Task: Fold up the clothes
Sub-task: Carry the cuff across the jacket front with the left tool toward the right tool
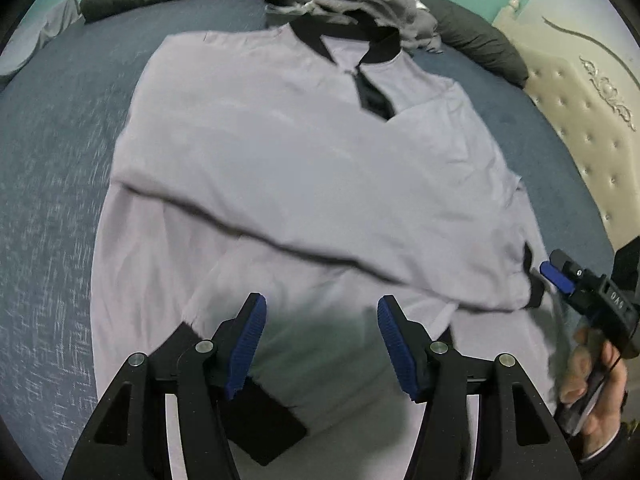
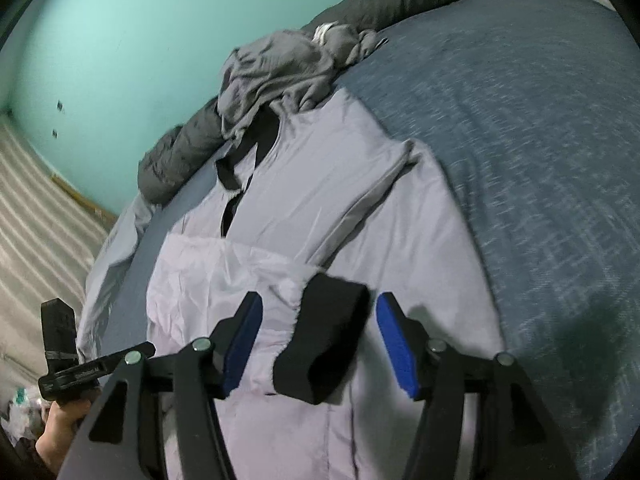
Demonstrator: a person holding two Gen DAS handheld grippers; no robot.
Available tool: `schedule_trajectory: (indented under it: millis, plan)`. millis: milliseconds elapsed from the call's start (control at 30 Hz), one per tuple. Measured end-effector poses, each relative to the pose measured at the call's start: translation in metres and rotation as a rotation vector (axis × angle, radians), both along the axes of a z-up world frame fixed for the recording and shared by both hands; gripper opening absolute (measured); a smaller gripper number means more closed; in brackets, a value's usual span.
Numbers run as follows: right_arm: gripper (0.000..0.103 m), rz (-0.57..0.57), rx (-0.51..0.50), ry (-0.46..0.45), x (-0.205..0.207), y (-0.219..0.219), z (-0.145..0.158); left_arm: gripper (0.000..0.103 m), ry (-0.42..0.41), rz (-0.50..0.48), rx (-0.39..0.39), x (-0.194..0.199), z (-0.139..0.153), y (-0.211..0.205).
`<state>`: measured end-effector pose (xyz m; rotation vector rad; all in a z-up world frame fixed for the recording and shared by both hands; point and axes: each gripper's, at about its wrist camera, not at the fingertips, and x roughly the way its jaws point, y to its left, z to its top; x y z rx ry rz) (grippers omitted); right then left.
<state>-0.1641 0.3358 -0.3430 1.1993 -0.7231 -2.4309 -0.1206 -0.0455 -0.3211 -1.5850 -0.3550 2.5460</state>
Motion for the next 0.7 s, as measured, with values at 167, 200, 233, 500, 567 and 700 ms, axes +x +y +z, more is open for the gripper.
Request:
schedule_trajectory:
  millis: [167, 200, 233, 500, 567, 700]
  plan:
    - [0.061, 0.055, 0.027, -0.068, -0.002, -0.016, -0.013, 0.062, -0.014, 0.007, 0.007, 0.003, -0.015, -0.002]
    - [0.061, 0.062, 0.026, -0.07, -0.002, -0.017, -0.014, 0.063, -0.017, 0.008, 0.009, 0.004, -0.019, -0.002]
    - [0.061, 0.067, 0.022, -0.07, -0.001, -0.018, -0.015, 0.064, -0.02, 0.01, 0.01, 0.005, -0.022, -0.002]
    - [0.006, 0.063, 0.023, -0.035, 0.004, -0.013, -0.006, 0.069, -0.027, 0.025, 0.024, 0.006, -0.031, -0.001]
    - [0.003, 0.061, 0.025, 0.0, 0.008, -0.013, 0.003, 0.069, -0.028, 0.026, 0.019, 0.005, -0.033, 0.0]
    - [0.002, 0.021, 0.012, 0.09, 0.021, -0.005, 0.027, 0.071, -0.032, 0.021, 0.008, 0.005, -0.033, 0.004]
